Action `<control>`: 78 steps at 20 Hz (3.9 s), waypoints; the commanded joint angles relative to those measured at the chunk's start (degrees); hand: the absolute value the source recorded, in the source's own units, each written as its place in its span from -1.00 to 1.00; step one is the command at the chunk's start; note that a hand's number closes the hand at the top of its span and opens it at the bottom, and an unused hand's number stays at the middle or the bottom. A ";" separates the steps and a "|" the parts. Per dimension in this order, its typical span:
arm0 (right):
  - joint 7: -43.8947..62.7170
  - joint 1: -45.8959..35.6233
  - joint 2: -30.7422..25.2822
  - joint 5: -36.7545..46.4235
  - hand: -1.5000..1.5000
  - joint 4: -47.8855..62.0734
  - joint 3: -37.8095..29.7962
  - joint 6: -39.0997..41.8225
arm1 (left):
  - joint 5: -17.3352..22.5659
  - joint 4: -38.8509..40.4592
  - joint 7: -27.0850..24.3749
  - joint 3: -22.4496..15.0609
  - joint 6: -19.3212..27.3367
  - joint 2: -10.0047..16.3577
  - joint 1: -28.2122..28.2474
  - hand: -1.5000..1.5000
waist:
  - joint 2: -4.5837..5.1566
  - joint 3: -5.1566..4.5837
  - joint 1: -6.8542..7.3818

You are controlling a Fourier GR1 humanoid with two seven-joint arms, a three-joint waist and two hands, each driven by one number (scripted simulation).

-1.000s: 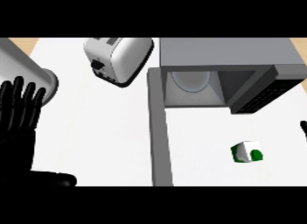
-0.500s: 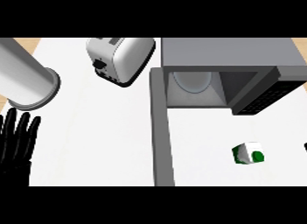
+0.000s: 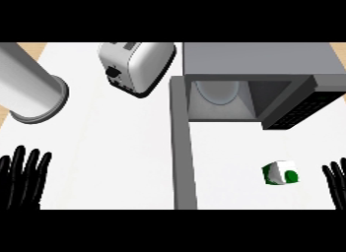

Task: Pick up the milk, place it into the microwave and close the microwave

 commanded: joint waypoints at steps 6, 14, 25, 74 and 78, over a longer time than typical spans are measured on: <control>-7.58 -7.74 1.80 5.77 -1.00 15.98 -1.40 -5.50 | -0.64 -1.52 -5.04 -1.10 -3.54 0.02 7.94 -1.00 | 0.04 0.01 0.44; -16.43 -13.75 1.79 6.96 -1.00 33.02 -5.66 -9.75 | 3.65 -3.28 -5.96 0.79 -6.36 1.78 11.47 -1.00 | 0.05 0.02 0.41; -32.14 -22.20 -6.42 5.73 -1.00 58.65 -12.45 -4.56 | -1.25 0.00 -13.21 -2.90 -6.34 -0.18 15.09 -1.00 | 0.05 0.04 0.52; -52.04 -49.13 -5.90 6.37 1.00 90.73 -16.18 -16.80 | 1.48 0.62 -11.43 -0.92 -8.09 0.06 14.42 -1.00 | 0.26 0.09 0.70; -50.72 -55.96 -3.37 7.76 1.00 93.58 -15.68 -20.85 | 3.56 1.58 -14.95 1.11 -12.49 2.24 17.60 -1.00 | 0.43 0.13 1.66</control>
